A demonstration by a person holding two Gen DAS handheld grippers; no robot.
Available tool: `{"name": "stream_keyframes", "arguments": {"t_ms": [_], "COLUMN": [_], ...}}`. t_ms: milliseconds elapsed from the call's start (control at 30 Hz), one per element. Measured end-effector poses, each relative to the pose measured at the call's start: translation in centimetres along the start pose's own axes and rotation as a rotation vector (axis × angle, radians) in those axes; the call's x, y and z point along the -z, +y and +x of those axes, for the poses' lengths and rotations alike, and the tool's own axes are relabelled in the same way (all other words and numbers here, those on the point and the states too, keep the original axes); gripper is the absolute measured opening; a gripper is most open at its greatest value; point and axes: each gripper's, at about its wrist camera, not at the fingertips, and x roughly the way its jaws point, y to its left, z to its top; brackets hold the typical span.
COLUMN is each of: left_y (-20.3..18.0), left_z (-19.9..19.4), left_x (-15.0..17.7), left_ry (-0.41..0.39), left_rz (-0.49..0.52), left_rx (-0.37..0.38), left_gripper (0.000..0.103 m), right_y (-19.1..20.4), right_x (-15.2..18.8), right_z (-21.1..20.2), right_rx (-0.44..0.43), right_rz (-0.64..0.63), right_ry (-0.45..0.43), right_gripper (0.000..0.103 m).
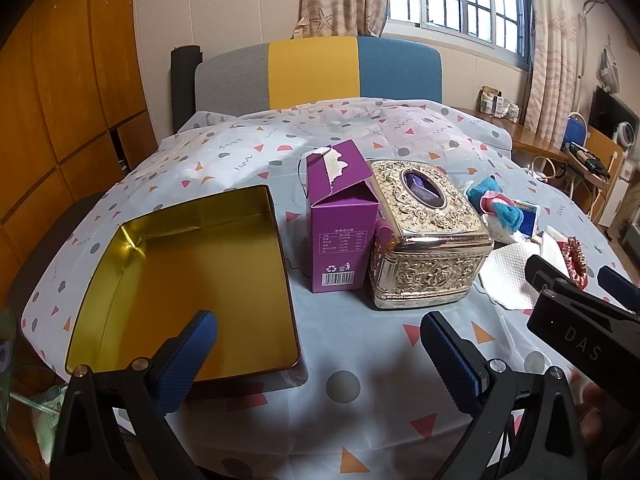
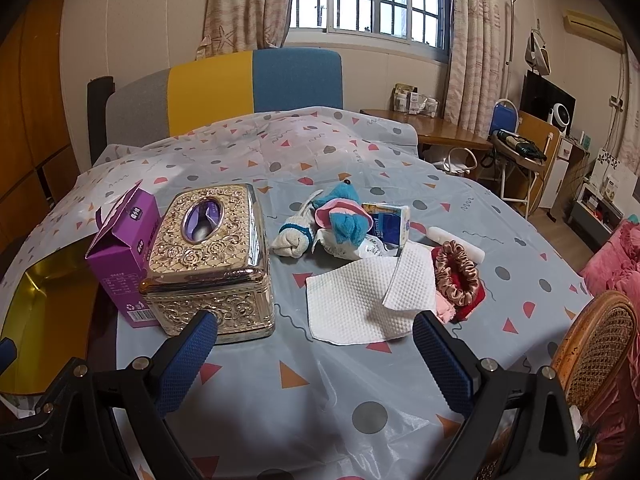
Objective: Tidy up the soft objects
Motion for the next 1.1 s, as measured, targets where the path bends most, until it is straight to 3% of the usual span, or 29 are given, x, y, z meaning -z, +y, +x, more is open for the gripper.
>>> {"name": "stream_keyframes", "arguments": {"t_ms": [1100], "left_y": [0.48], "left_z": [0.06], "left_x": [-0.19], "left_ry": [0.003], "left_rz": [-0.002], "left_rx": [0.001], "left_gripper": [0.102], "right_y": [0.1], "right_x": [-0.09], "right_z": [0.32], "right_rx": [-0.002], "right_rz": [-0.007], "right_ry": [0.002], "right_gripper": [0.1]}}
